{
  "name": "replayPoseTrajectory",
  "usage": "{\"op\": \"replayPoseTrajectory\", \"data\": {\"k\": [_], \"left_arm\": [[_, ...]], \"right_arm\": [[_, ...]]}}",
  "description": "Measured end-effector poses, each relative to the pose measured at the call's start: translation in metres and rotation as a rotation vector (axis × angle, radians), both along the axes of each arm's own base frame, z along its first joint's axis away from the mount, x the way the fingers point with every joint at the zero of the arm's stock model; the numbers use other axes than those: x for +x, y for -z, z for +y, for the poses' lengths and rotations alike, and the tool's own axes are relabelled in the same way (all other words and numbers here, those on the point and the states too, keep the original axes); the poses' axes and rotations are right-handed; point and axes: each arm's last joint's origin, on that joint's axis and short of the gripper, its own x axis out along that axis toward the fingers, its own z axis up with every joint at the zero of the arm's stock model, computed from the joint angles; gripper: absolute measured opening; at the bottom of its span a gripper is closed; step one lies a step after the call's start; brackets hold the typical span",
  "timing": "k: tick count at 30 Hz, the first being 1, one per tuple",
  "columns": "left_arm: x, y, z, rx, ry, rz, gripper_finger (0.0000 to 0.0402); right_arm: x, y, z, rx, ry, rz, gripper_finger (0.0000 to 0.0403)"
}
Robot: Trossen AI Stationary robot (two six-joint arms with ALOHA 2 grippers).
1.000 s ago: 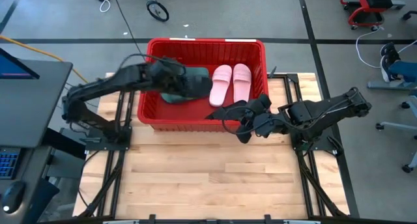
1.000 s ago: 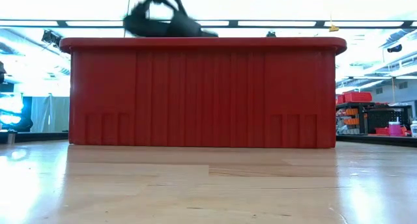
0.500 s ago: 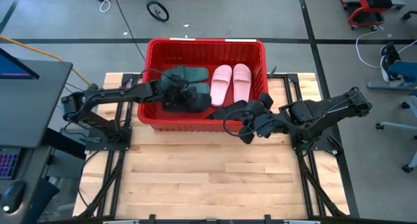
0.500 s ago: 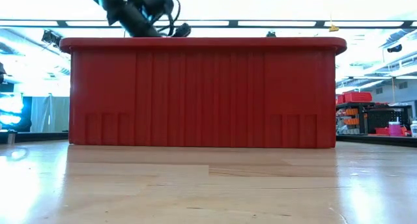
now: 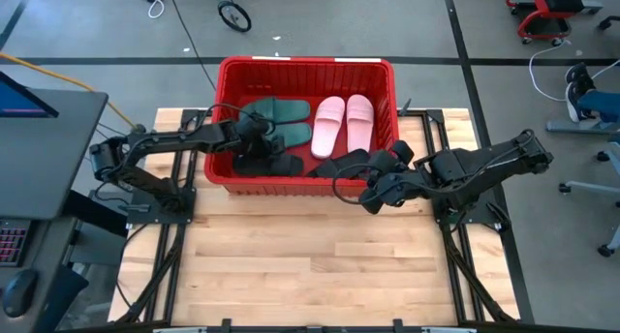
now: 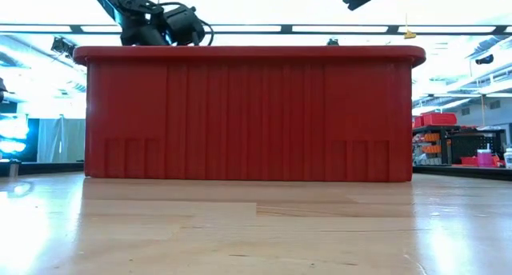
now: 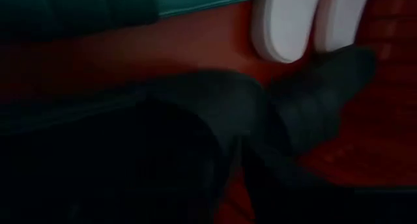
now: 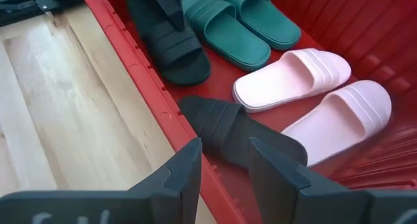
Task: Pick and place slides into bin
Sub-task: Put the black slide into the red container, then return to Home Position
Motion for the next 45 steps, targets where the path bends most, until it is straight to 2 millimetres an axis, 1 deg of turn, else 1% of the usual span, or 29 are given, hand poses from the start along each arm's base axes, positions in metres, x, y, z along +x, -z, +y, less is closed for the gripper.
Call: {"op": "replayPoseTrajectory", "data": {"k": [7,10,14,18,22,24,27,30,34,37,41,45], "left_arm": [[-0.008,0.006,-0.004,-0.011,0.05,0.108,0.0134],[-0.012,0.009,-0.005,-0.017,0.036,0.168,0.0163],[-0.015,0.01,-0.005,-0.001,0.006,0.206,0.0194],[-0.014,0.007,-0.001,0.027,-0.017,0.204,0.0205],[-0.014,-0.001,0.008,0.046,-0.039,0.186,0.0196],[-0.013,-0.009,0.013,0.073,-0.028,0.172,0.019],[-0.008,-0.026,0.021,0.122,-0.012,0.132,0.0182],[-0.003,-0.049,0.028,0.18,0.005,0.083,0.0177],[0.001,-0.086,0.034,0.261,0.03,0.027,0.0177],[0.004,-0.116,0.035,0.34,0.097,-0.015,0.0177],[0.005,-0.161,0.024,0.419,0.266,-0.089,0.017],[0.0,-0.207,-0.002,0.505,0.429,-0.105,0.0165]], "right_arm": [[0.0,0.0,0.0,-0.009,-0.01,0.007,0.0129],[0.0,0.0,0.0,-0.01,-0.011,0.007,0.0129],[0.0,0.0,0.0,-0.01,-0.011,0.008,0.0129],[0.0,0.0,0.0,-0.01,-0.011,0.008,0.0129],[0.0,0.0,0.0,-0.01,-0.011,0.008,0.0129],[0.0,0.0,0.0,-0.01,-0.011,0.008,0.0129],[0.0,0.0,0.0,-0.011,-0.011,0.008,0.0129],[0.0,0.0,0.0,-0.015,0.004,0.0,0.0129],[-0.002,-0.002,-0.001,-0.037,0.049,-0.032,0.0129],[-0.008,-0.01,-0.003,-0.065,0.003,-0.005,0.0129],[-0.025,-0.031,-0.006,-0.039,-0.048,-0.025,0.0129],[-0.055,-0.063,-0.01,0.014,-0.123,-0.113,0.0129]]}}
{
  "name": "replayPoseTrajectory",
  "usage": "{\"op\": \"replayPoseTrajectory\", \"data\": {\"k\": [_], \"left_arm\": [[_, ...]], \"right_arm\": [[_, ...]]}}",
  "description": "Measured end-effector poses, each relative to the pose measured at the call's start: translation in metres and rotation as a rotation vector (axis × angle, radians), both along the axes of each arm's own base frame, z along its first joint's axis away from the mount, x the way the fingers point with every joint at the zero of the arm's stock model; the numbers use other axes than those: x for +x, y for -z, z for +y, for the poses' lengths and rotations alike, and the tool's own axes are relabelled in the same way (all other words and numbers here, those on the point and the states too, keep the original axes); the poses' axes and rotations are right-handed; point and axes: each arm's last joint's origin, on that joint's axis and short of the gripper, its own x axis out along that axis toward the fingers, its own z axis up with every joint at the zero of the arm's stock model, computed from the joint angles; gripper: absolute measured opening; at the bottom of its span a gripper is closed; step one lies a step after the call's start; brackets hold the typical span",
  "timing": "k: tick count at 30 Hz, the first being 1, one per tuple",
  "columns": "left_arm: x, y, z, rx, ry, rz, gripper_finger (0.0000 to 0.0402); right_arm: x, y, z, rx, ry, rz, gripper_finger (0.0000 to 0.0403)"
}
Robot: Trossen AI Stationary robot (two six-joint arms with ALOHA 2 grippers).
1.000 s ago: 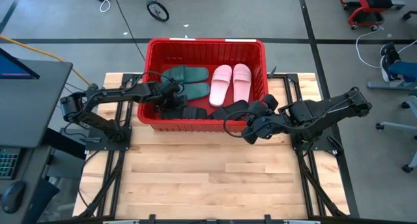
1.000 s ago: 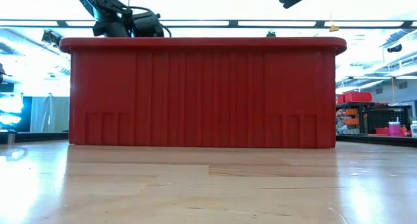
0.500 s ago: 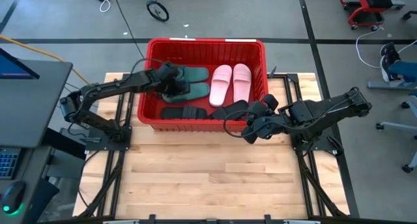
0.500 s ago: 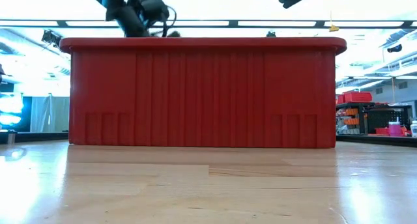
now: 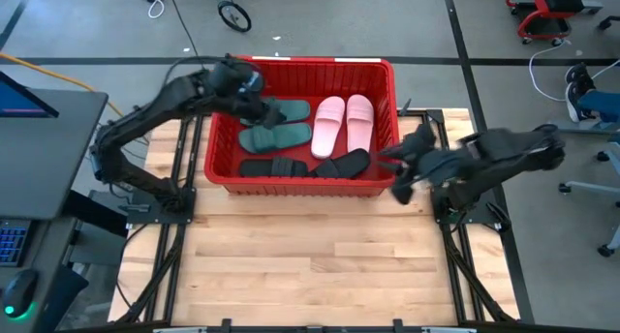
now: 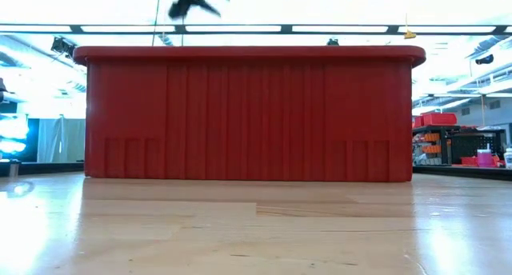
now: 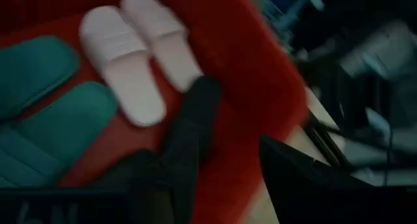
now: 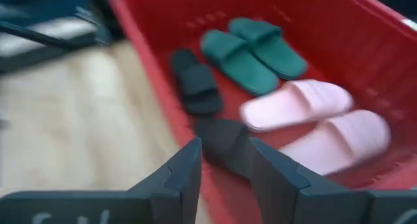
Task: Pick and place slides into bin
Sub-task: Return to Home Position
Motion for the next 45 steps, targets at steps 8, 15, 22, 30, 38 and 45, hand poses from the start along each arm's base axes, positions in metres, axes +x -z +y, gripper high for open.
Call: {"op": "replayPoseTrajectory", "data": {"k": [8,15,22,30,38,45], "left_arm": [[-0.031,-0.08,-0.063,0.054,0.203,-0.093,0.0161],[-0.057,-0.119,-0.099,0.146,0.376,-0.21,0.0163],[-0.083,-0.13,-0.118,0.24,0.499,-0.258,0.0156],[-0.15,-0.139,-0.128,0.336,0.484,-0.352,0.0162],[-0.171,-0.103,-0.135,0.455,0.618,-0.493,0.0153],[-0.173,-0.035,-0.141,0.454,0.688,-0.68,0.0155]], "right_arm": [[-0.068,-0.05,-0.012,0.194,-0.13,-0.241,0.0129],[-0.105,-0.065,-0.026,0.25,-0.129,-0.363,0.0129],[-0.118,-0.067,-0.031,0.154,-0.193,-0.368,0.0129],[-0.128,-0.073,-0.034,0.091,-0.279,-0.419,0.0129],[-0.141,-0.052,-0.038,0.035,-0.342,-0.515,0.0129],[-0.138,-0.003,-0.034,0.1,-0.423,-0.676,0.0129]]}}
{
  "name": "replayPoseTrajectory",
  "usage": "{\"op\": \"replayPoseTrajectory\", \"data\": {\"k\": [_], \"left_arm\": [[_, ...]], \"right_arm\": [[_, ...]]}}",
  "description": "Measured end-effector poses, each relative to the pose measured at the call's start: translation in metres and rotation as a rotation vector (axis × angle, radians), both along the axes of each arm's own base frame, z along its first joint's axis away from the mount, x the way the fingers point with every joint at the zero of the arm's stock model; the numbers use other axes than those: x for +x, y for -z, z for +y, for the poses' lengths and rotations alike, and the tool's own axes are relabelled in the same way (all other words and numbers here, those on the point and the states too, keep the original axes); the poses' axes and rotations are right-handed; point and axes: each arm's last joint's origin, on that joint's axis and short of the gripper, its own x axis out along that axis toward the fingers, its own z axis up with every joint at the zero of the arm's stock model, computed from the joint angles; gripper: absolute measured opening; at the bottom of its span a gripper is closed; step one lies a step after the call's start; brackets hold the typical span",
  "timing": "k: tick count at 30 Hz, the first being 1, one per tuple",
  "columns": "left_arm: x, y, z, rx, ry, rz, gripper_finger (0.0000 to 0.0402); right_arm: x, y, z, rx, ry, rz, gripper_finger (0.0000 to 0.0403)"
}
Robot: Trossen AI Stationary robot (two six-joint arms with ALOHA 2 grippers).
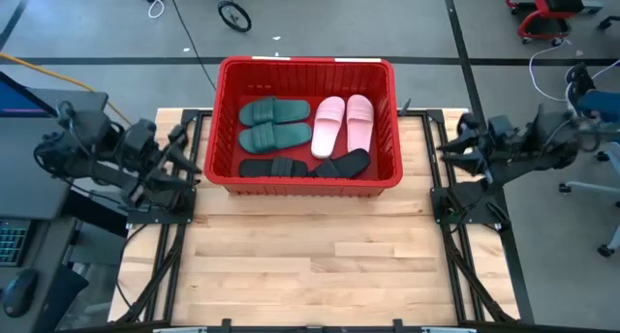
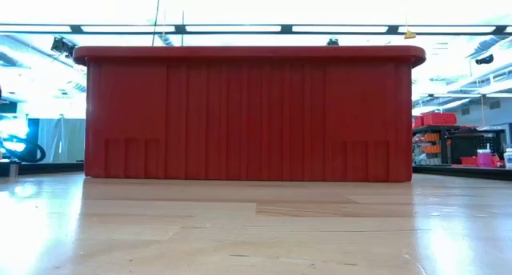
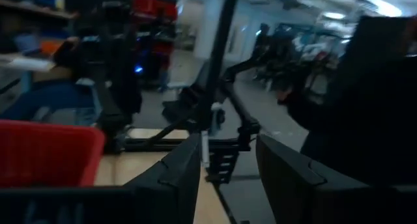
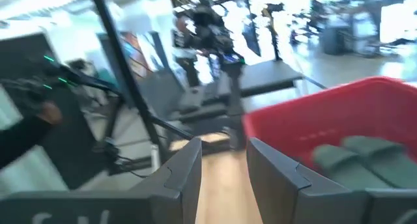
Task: Pick and place slides into bin
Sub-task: Return to Home Position
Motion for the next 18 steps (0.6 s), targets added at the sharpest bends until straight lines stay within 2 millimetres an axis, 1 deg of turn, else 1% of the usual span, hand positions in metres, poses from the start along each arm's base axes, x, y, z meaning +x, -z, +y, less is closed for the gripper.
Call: {"op": "replayPoseTrajectory", "data": {"k": [5,10,13,18], "left_arm": [[0.004,0.056,-0.003,-0.035,0.03,-0.07,0.016],[0.008,0.098,-0.004,-0.076,0.033,-0.161,0.0157],[0.012,0.124,-0.005,-0.073,0.032,-0.147,0.0153],[0.015,0.15,-0.006,-0.075,0.055,-0.209,0.0153]], "right_arm": [[0.009,0.044,0.005,0.064,-0.047,-0.091,0.0129],[0.021,0.086,0.01,0.123,-0.065,-0.14,0.0129],[0.027,0.101,0.013,0.139,-0.094,-0.185,0.0129],[0.033,0.122,0.016,0.164,-0.101,-0.2,0.0129]]}}
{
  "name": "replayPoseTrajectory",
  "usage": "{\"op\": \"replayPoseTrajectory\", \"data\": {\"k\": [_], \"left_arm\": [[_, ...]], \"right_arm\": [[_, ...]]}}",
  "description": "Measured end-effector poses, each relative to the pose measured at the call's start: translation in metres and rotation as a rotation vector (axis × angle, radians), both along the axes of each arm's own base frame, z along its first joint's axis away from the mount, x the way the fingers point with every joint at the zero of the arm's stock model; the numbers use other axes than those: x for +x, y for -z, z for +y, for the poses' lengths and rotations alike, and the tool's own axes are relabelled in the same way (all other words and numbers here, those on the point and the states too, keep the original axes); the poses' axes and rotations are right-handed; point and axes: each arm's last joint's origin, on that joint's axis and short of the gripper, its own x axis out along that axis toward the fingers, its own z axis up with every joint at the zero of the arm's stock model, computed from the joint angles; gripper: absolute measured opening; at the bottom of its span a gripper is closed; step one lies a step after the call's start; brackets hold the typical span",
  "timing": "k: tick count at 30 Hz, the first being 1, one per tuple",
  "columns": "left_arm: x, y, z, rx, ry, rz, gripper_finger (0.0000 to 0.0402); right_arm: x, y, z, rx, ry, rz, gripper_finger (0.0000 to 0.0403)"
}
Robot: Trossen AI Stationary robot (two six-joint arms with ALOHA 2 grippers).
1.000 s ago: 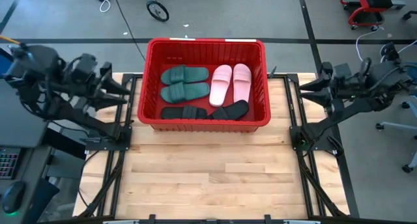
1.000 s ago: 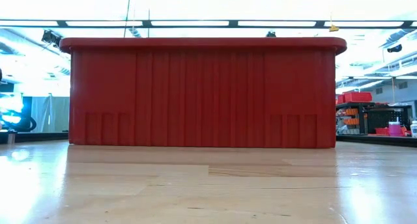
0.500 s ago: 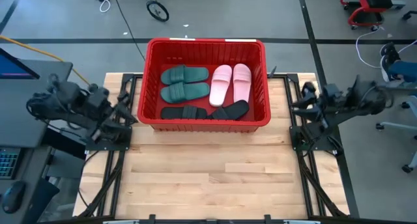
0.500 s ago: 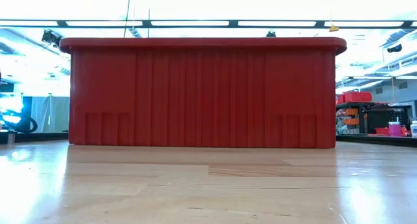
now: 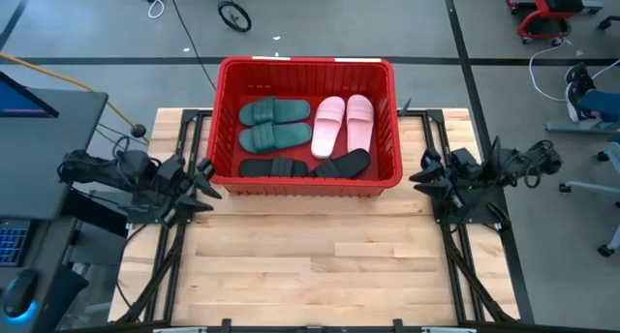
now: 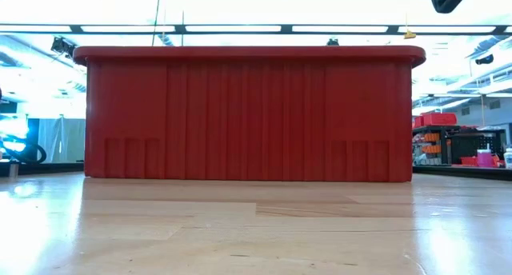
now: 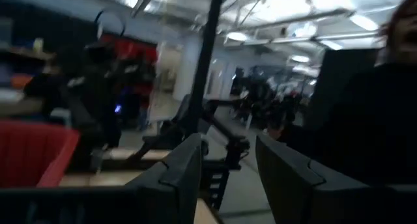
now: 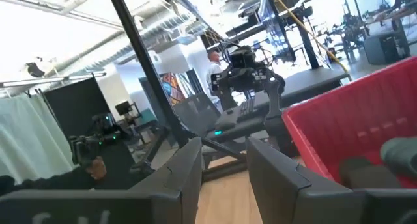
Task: Pick and place slides into bin
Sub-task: Return to Home Position
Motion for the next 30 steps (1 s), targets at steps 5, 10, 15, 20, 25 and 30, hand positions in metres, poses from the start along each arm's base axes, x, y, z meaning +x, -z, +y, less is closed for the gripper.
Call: {"op": "replayPoseTrajectory", "data": {"k": [5,10,15,20,25,30], "left_arm": [[-0.002,0.025,-0.001,0.026,0.054,-0.063,0.016],[-0.008,0.048,0.0,0.011,0.055,-0.098,0.0162],[-0.02,0.055,0.003,-0.018,0.06,-0.149,0.0161],[-0.03,0.054,0.006,-0.009,0.057,-0.175,0.0161],[-0.03,0.054,0.006,0.01,0.035,-0.144,0.0155],[-0.03,0.054,0.007,0.062,0.002,-0.168,0.0151]], "right_arm": [[0.005,0.018,0.002,0.017,-0.006,0.016,0.0129],[0.008,0.03,0.004,0.014,-0.043,-0.02,0.0129],[-0.001,0.032,0.001,0.018,-0.045,-0.064,0.0129],[-0.022,0.028,-0.007,-0.006,-0.032,-0.167,0.0129],[-0.027,0.028,-0.009,-0.037,-0.028,-0.172,0.0129],[-0.022,0.037,-0.008,-0.037,-0.018,-0.116,0.0129]]}}
